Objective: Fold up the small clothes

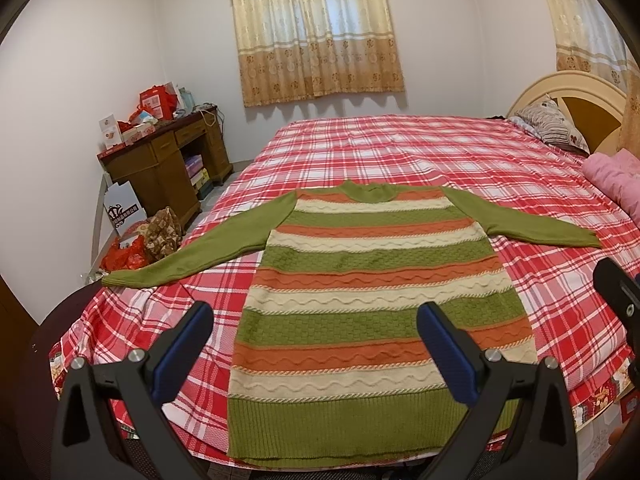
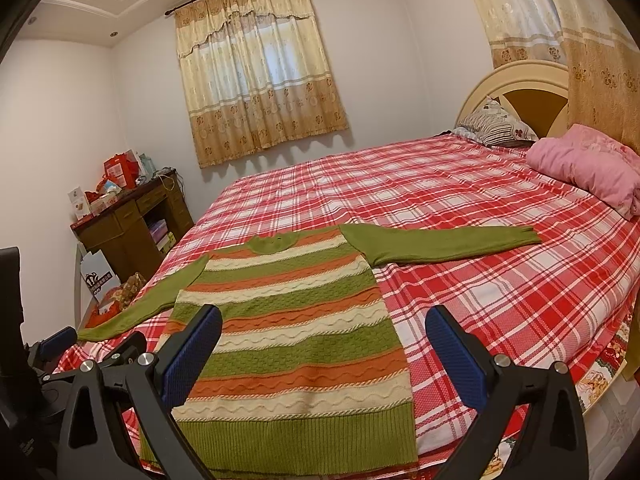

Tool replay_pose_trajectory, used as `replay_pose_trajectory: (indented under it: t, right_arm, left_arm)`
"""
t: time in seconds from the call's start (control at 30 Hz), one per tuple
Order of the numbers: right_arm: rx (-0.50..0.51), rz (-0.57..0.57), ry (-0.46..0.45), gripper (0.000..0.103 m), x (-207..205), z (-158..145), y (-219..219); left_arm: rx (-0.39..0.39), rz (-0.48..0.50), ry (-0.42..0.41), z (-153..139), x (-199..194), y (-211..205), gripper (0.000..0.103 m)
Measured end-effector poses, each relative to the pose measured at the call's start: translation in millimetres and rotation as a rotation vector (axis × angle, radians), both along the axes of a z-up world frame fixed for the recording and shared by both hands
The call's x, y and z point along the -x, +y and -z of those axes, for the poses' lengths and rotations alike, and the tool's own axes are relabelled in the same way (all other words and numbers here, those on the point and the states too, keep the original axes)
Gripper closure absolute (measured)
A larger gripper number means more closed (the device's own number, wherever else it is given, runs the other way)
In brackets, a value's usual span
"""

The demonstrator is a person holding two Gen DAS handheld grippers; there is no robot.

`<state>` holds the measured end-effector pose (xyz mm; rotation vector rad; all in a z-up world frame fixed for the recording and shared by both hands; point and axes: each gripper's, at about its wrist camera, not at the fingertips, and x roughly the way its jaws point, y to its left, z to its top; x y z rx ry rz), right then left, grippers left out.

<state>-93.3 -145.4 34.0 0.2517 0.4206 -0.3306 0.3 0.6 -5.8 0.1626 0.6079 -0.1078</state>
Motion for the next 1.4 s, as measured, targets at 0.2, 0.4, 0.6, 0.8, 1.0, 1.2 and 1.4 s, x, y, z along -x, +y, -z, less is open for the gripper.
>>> replay_pose_trajectory:
  t: [0.2,0.4,0.6,0.8,1.0,1.2,1.4]
  right_arm:
    - [-0.001,0.001,0.008,0.001,-1.0,1.8,-0.9]
    - [0.002,0.002,0.011,0.001,-1.6,2.4,-1.8]
    - [0.012,0.009,0.024,0.001,-3.0,4.8,-2.2]
    - [0.066,0.018,0.062,0.001,-10.2,9.8,3.9]
    - [0.066,0.012,0.079,0.001,-13.3,14.1,3.2]
    - [0.064,0.014,0.079,0.001,-13.9,14.6,3.4]
    - [0.062,0.011,0.083,0.001,-15.0,16.0,2.1]
  left_arm:
    - [0.001,-0.001,0.001,-0.2,-0.3,-0.1,0.000]
    - [0.005,0.002,0.001,-0.2,0.2,0.6,0.000]
    - [0.008,0.003,0.000,0.1,0.6,0.4,0.000]
    - [0.002,-0.001,0.004,1.0,-0.2,-0.3,0.000]
    - [0.004,-0.005,0.007,0.7,-2.0,2.3,0.000]
    - [0.008,-0.007,0.012,1.3,-2.7,3.6,0.000]
    - [0.008,-0.005,0.016,3.5,-4.0,3.9,0.000]
